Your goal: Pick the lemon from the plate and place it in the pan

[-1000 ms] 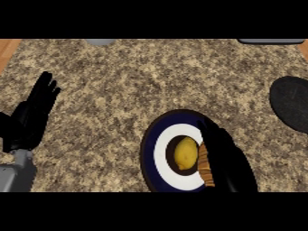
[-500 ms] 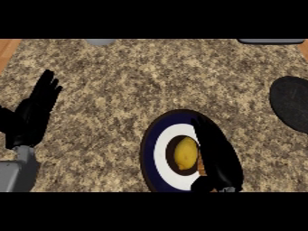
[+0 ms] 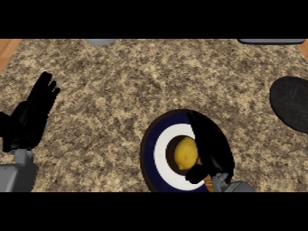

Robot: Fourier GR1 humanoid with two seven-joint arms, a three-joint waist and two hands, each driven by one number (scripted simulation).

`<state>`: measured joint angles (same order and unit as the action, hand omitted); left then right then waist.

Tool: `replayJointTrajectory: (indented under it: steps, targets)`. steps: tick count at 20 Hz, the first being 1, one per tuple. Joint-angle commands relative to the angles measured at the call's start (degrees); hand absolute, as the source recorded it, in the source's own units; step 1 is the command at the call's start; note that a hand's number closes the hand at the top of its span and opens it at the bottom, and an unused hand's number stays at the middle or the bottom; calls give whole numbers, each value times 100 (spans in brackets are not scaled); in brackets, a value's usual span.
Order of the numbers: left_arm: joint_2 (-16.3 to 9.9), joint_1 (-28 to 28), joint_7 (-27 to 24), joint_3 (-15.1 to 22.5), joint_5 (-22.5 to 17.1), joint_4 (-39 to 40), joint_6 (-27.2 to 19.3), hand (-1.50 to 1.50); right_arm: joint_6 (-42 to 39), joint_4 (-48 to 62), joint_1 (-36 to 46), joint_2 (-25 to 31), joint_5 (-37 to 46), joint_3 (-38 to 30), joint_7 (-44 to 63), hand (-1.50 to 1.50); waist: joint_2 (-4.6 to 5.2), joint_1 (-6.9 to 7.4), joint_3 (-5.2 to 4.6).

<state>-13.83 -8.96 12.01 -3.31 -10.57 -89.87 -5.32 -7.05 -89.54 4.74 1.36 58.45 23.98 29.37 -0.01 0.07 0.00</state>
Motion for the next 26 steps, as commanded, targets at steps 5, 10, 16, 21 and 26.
replayJointTrajectory:
  steps: [5, 10, 16, 21, 26]
  targets:
    - [99, 120, 541, 129, 164, -732, -76, 0, 923, 1319, 504, -132, -11, 179, -750, 150, 0, 41, 3]
    - [120, 100, 429, -169, 136, -523, 13, 0, 829, 1377, 726, -102, -29, -88, -941, 150, -1, 16, 1]
    - [287, -263, 487, -142, 305, -208, -15, 0, 1107, 862, 259, -132, -125, 461, -678, 150, -2, -12, 0]
    - [400, 21, 134, -55, 405, -199, -49, 0, -548, 419, 78, 1087, -383, 203, -947, 150, -10, -68, -5]
    - [87, -116, 469, -260, 222, -308, 224, 0, -464, -493, -274, 1802, -212, -128, -1186, 150, -15, -55, -2]
